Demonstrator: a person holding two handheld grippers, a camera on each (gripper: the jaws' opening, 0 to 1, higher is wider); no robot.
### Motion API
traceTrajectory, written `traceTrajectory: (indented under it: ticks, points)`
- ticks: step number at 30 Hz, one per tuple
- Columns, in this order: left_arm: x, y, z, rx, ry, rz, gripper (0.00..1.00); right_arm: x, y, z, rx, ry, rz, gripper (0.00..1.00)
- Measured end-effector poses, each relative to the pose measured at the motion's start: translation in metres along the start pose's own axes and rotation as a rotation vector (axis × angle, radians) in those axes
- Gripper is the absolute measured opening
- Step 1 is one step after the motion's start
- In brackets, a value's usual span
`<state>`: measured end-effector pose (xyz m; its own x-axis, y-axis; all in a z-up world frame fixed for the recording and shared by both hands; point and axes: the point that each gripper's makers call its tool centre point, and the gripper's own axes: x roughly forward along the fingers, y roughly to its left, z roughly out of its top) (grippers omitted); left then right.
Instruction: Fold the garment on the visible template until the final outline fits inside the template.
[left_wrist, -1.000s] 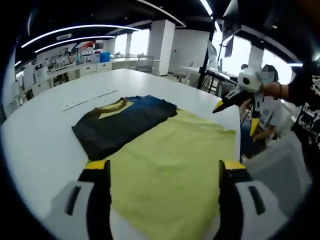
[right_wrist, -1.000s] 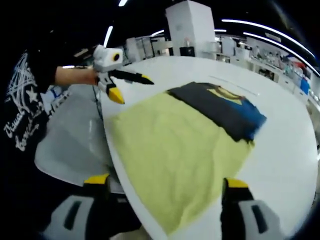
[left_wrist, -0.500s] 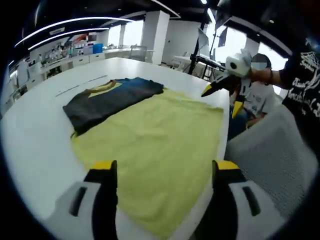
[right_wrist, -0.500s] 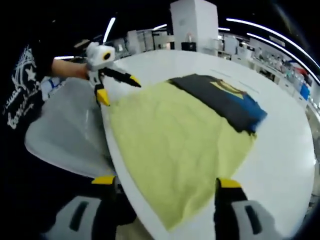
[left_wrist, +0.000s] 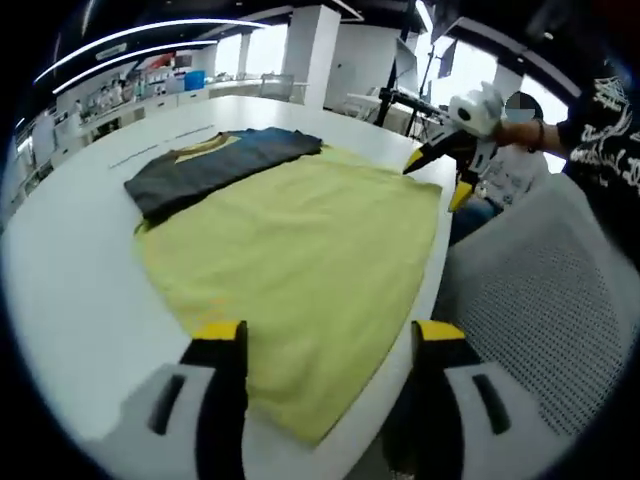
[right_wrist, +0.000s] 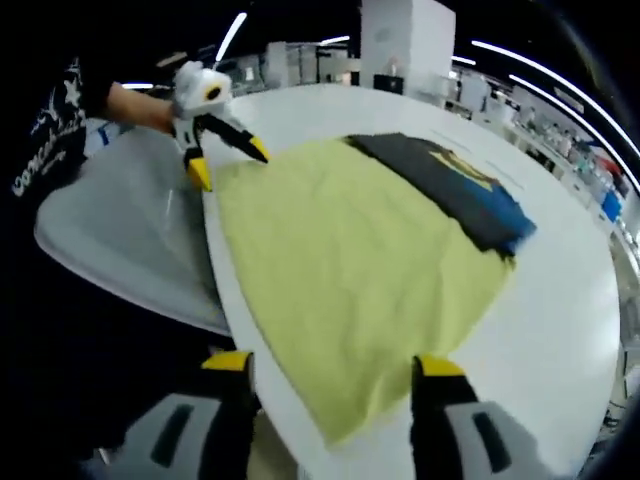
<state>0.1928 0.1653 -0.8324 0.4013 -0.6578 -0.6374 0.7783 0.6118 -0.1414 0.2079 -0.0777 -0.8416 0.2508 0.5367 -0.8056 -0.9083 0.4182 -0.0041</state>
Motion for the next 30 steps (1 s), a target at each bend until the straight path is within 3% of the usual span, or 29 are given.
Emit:
traceTrajectory:
  ticks: [5, 20, 26, 30]
  points:
    - [0.0, 0.0, -0.003, 0.004, 0.009, 0.003, 0.62, 0.001, 0.0, -0.003, -0.031, 0.018, 0.003, 0.57]
    - [-0.001, 0.002, -0.015, 0.184, 0.091, 0.025, 0.57, 0.001, -0.002, -0.009, -0.068, 0.038, -0.003, 0.47]
    - [-0.002, 0.003, -0.014, 0.175, 0.086, 0.027, 0.56, 0.001, -0.002, -0.01, -0.078, 0.04, 0.003, 0.41]
    - [0.002, 0.012, -0.016, 0.165, 0.103, 0.048, 0.49, 0.001, -0.001, -0.011, -0.035, 0.034, 0.023, 0.37]
